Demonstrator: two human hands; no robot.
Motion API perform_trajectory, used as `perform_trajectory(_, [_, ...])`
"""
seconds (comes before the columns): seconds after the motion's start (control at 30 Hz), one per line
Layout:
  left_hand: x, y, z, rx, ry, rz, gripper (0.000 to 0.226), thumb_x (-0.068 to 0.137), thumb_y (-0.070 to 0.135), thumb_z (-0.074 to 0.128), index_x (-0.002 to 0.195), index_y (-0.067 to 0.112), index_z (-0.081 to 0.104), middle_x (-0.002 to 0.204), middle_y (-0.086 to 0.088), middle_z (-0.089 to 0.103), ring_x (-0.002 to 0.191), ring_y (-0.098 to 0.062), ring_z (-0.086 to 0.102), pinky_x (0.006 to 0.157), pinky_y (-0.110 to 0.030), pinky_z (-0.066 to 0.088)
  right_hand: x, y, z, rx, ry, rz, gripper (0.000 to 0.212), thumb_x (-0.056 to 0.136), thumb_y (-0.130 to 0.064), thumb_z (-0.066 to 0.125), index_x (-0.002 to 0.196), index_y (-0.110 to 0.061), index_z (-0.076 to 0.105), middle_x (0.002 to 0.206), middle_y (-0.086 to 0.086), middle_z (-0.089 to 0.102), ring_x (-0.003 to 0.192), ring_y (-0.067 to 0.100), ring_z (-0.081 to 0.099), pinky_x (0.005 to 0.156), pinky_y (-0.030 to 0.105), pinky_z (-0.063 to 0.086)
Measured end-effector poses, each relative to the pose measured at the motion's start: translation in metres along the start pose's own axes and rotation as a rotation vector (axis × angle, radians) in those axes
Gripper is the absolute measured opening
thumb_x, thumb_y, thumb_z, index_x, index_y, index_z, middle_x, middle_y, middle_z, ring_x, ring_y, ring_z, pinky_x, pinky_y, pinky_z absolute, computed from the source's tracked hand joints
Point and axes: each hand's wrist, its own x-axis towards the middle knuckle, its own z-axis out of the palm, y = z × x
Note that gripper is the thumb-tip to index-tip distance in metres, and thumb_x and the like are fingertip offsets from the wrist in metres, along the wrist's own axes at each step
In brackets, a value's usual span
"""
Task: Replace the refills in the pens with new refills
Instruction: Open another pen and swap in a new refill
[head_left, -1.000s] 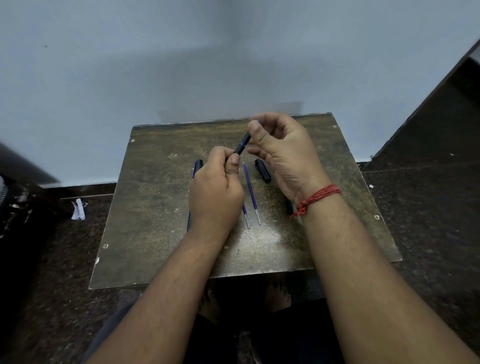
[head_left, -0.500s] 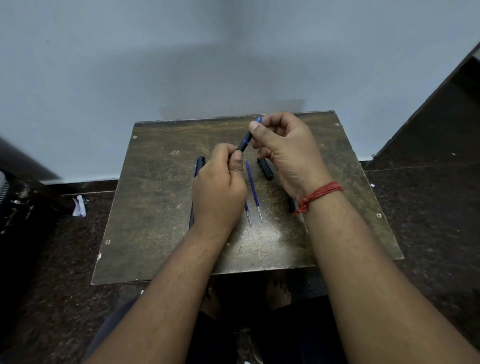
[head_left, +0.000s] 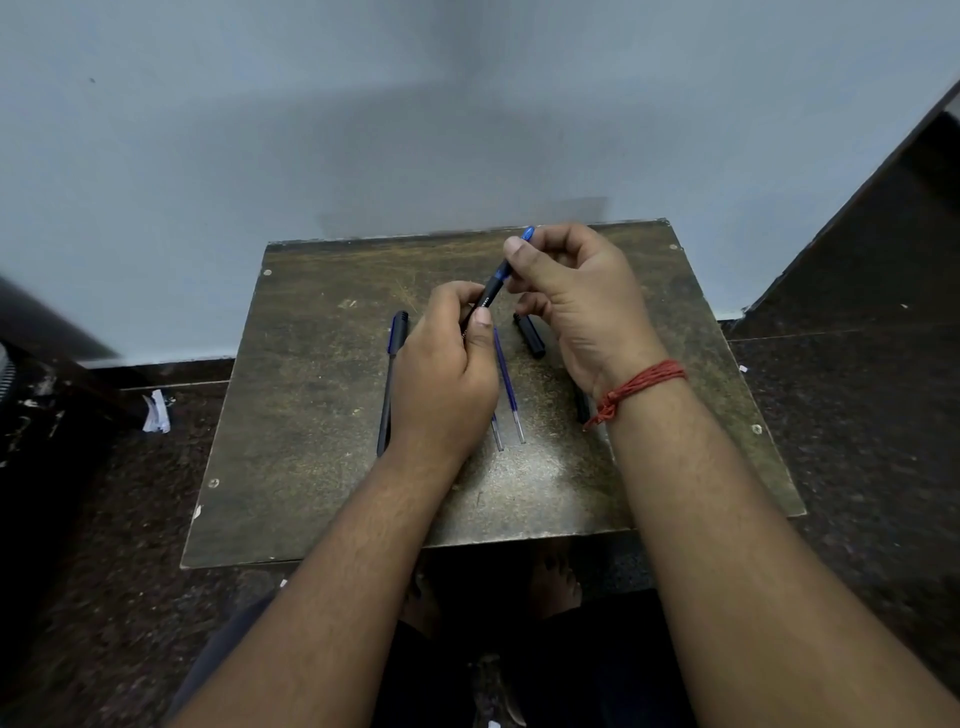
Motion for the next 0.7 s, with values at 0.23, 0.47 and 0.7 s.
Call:
perform_trajectory(0.23, [-0.0001,0.0017,-0.0001,0.005,0.008,0.001,0.022,0.100,0.024,0.045,0.114,0.014,0.059,0.082,0.015,0.059,0.078,-0.010,0.058,0.067,-0.038,0.048,-0.0012,-0.0053,0.0001,0.093,-0.031,0.063,0.017,0.094,0.002,0.055,0.101,-0.006,0.068,0.094,0.011,0.073,0.085,0.020,0.068,0.068,0.028,0.054])
perform_trajectory(0.47, [0.0001,0.0010,-0.0004,0.014,0.001,-0.009,0.024,0.099,0.025,0.044,0.114,0.014,0.059,0.081,0.017,0.058,0.076,-0.008,0.056,0.065,-0.031,0.042,-0.0006,-0.0013,0.0014,-0.005,0.021,0.027,0.006,0.090,-0.010,0.070,0.092,-0.010,0.065,0.083,0.005,0.069,0.079,0.020,0.067,0.069,0.031,0.055])
perform_trajectory(0.7, [-0.0006,0.0013,-0.0006,0.008,0.000,-0.008,0.024,0.100,0.023,0.045,0.116,0.013,0.060,0.085,0.007,0.065,0.078,-0.013,0.061,0.068,-0.041,0.050,0.0008,-0.0064,-0.0035,0.118,0.079,0.028,0.012,0.095,-0.002,0.059,0.102,-0.006,0.069,0.093,0.008,0.071,0.082,0.017,0.069,0.074,0.031,0.057])
